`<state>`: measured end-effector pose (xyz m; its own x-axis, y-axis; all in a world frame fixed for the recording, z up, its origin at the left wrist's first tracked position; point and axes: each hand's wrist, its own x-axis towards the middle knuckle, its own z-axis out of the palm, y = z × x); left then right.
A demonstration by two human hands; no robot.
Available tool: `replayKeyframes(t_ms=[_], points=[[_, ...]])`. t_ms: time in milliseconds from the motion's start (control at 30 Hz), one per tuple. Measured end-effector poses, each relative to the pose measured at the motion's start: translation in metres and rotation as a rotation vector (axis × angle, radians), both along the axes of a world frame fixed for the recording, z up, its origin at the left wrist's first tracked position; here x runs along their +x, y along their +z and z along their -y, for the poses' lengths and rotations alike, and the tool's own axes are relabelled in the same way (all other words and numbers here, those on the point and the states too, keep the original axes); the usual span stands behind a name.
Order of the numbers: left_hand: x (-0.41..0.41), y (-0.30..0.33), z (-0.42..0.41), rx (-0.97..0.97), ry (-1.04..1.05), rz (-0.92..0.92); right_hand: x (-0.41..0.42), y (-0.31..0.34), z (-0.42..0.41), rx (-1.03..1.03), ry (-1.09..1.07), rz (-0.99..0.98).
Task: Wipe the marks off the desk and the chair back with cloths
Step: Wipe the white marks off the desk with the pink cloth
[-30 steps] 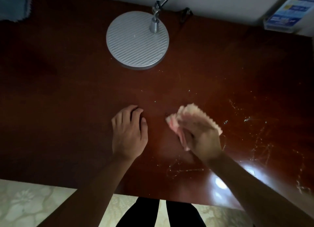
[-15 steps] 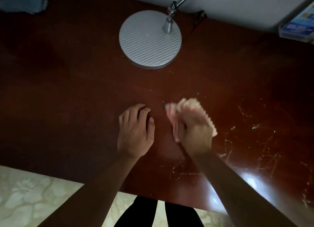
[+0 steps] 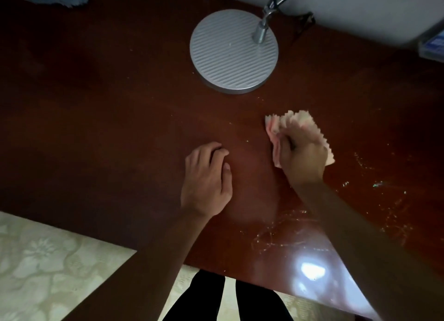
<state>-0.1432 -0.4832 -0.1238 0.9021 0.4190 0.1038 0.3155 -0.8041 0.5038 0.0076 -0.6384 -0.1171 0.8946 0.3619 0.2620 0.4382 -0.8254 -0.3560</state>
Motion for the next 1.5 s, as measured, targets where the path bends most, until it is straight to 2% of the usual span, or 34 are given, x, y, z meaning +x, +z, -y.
replayKeyframes(t_ms=[200, 267, 367, 433, 533, 600, 733, 800, 933, 1000, 1033, 1133, 1167, 1300, 1500], points=[[0.001, 0.003, 0.0, -0.025, 0.012, 0.006, -0.068, -0.001, 0.004, 0.094, 0.245, 0.005], [0.001, 0.003, -0.001, -0.041, 0.024, 0.003, -0.057, -0.002, -0.006, 0.072, 0.203, 0.016], [0.002, 0.004, -0.001, -0.086, 0.055, 0.008, -0.022, 0.0, -0.047, 0.075, -0.014, -0.08], [0.001, 0.006, -0.001, -0.106, 0.067, 0.008, -0.018, 0.001, -0.067, 0.126, -0.061, -0.119], [-0.001, 0.005, -0.004, -0.106, 0.062, 0.011, -0.044, -0.001, -0.063, 0.079, 0.155, -0.111], [0.0, 0.006, -0.002, -0.121, 0.07, 0.013, -0.041, 0.0, -0.045, 0.046, 0.224, -0.103], [0.002, 0.008, 0.0, -0.142, 0.069, 0.012, 0.023, 0.006, -0.04, -0.008, -0.012, -0.14], [0.002, 0.007, -0.001, -0.145, 0.074, 0.018, 0.024, 0.005, -0.041, -0.008, -0.051, -0.119], [0.0, 0.006, -0.002, -0.137, 0.071, 0.04, -0.027, 0.007, -0.048, 0.023, 0.142, -0.07], [0.0, 0.005, -0.002, -0.136, 0.075, 0.044, -0.02, 0.012, -0.05, 0.013, 0.225, 0.005], [0.0, 0.005, -0.001, -0.139, 0.077, 0.04, -0.012, 0.016, -0.052, -0.025, 0.193, 0.008], [-0.001, 0.005, 0.0, -0.136, 0.072, 0.041, 0.013, 0.022, -0.071, -0.121, -0.042, -0.16], [-0.001, 0.005, -0.001, -0.136, 0.067, 0.045, 0.009, 0.023, -0.084, -0.125, -0.047, -0.183], [0.003, 0.004, -0.002, -0.165, 0.088, 0.058, -0.033, 0.014, -0.12, -0.118, 0.199, -0.111], [0.0, 0.005, 0.0, -0.164, 0.101, 0.062, 0.011, 0.02, -0.088, -0.23, -0.056, -0.152]])
